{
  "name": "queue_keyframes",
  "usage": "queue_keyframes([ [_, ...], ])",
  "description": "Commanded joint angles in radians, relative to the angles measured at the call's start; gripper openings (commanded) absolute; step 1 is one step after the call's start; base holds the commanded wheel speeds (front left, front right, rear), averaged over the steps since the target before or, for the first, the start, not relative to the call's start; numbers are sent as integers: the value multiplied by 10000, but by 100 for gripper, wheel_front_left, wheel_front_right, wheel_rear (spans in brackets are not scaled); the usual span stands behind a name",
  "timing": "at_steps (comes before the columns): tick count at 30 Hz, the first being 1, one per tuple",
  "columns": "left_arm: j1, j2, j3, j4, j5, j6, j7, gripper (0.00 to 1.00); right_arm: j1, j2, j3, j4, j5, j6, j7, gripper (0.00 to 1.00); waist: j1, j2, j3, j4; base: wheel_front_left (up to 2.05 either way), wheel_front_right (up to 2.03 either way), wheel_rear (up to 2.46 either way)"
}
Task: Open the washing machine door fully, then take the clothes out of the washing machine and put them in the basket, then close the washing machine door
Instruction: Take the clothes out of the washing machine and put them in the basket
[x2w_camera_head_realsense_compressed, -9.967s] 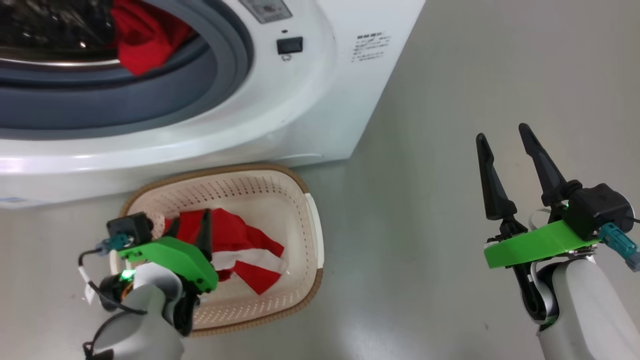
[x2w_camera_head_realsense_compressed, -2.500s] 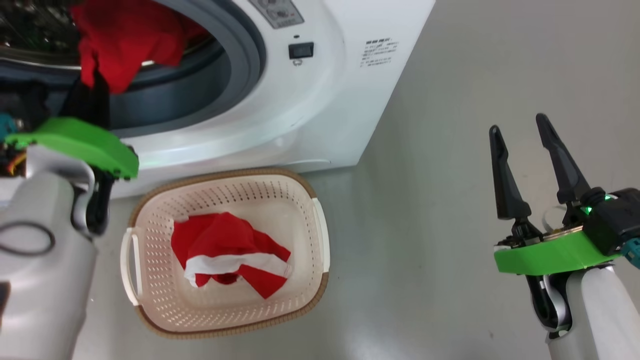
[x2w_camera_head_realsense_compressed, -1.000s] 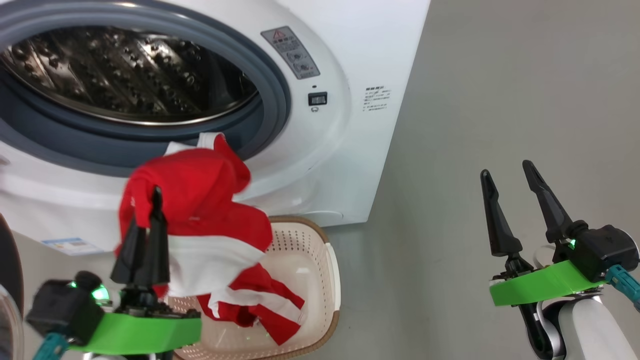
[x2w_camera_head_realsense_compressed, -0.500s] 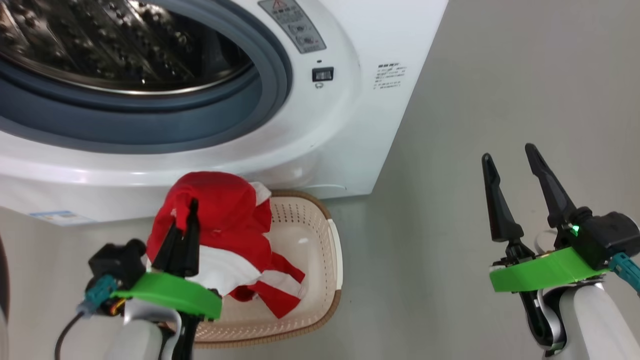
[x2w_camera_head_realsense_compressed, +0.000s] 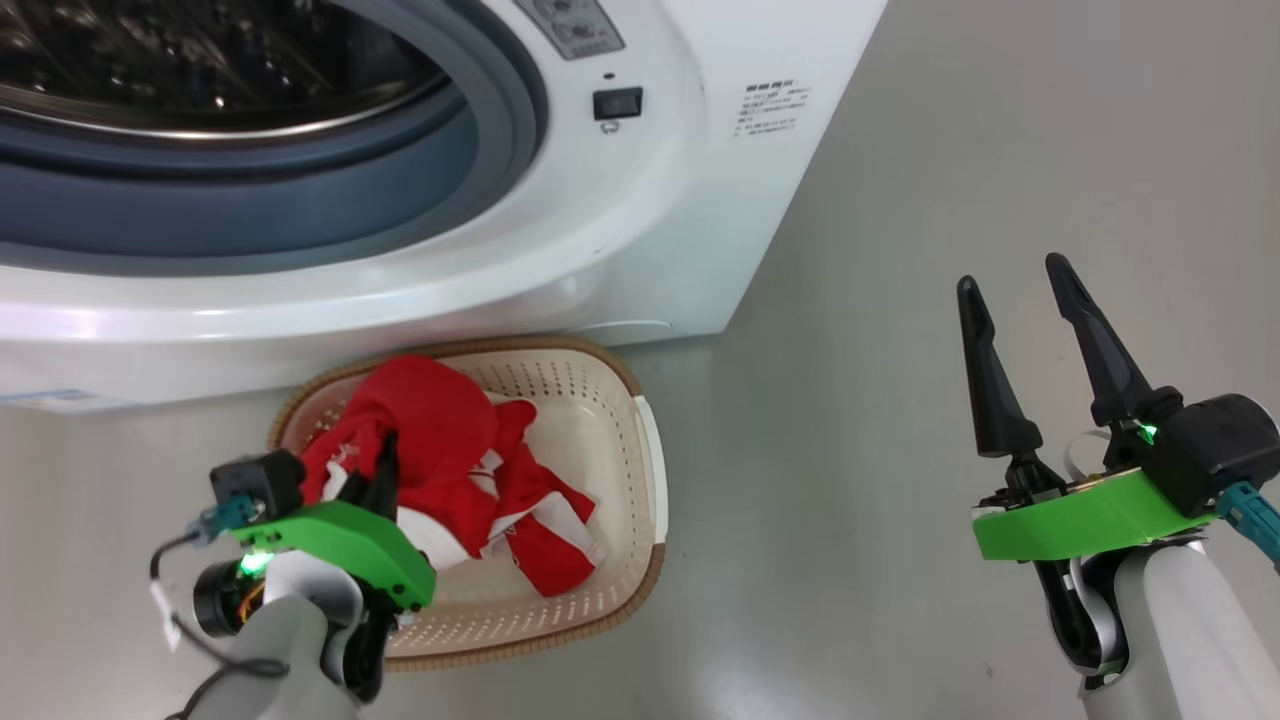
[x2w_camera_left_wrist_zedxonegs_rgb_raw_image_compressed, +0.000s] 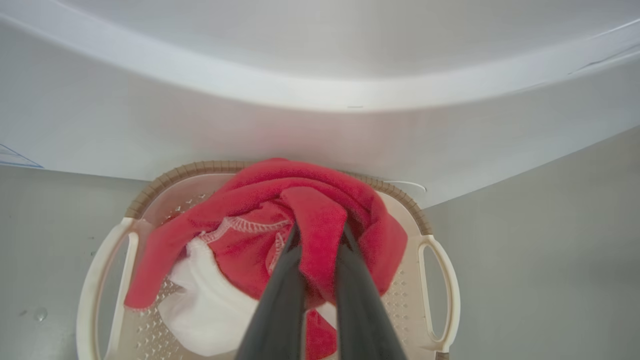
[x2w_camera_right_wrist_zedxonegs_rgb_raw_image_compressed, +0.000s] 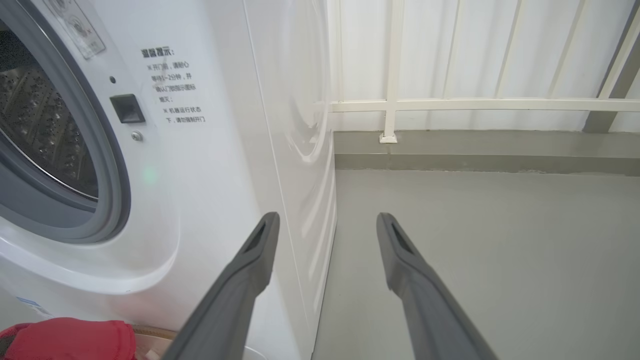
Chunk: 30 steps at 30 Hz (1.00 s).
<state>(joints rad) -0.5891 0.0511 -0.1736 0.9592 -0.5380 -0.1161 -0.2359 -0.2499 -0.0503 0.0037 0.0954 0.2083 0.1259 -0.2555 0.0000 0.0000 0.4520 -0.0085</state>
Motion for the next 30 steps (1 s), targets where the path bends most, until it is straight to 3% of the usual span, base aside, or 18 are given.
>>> queue_keyframes([
  [1, -332, 167, 152, 441, -286, -81, 233, 0, -166, 1, 247, -247, -21, 48, -63, 100, 0, 0, 271, -105, 0, 0, 0],
  [8, -1274, 80, -222, 2010, -652, -138, 650, 0, -455, 1, 413, -295, 9, 48, -63, 100, 0, 0, 792, -320, 0, 0, 0],
  [14, -1671, 73, -528, 2519, -760, -142, 705, 0, -632, 1, 392, -263, -39, 48, -63, 100, 0, 0, 1107, -439, 0, 0, 0],
  [15, -1708, 70, -584, 2574, -806, -143, 731, 12, -647, 1, 375, -229, -98, 48, -63, 100, 0, 0, 1134, -448, 0, 0, 0],
  [17, -1743, 67, -683, 2655, -910, -143, 754, 53, -675, 1, 388, -150, -242, 48, -63, 100, 0, 0, 1170, -479, 0, 0, 0],
  [18, -1749, 66, -765, 2657, -941, -144, 735, 100, -694, 1, 395, -120, -272, 48, -63, 100, 0, 0, 1169, -493, 0, 0, 0],
  [30, -1197, 322, -1128, 1839, -1537, -145, -235, 100, -582, 1, 380, 44, -378, 48, -63, 100, 0, 0, 324, -218, 0, 0, 0],
])
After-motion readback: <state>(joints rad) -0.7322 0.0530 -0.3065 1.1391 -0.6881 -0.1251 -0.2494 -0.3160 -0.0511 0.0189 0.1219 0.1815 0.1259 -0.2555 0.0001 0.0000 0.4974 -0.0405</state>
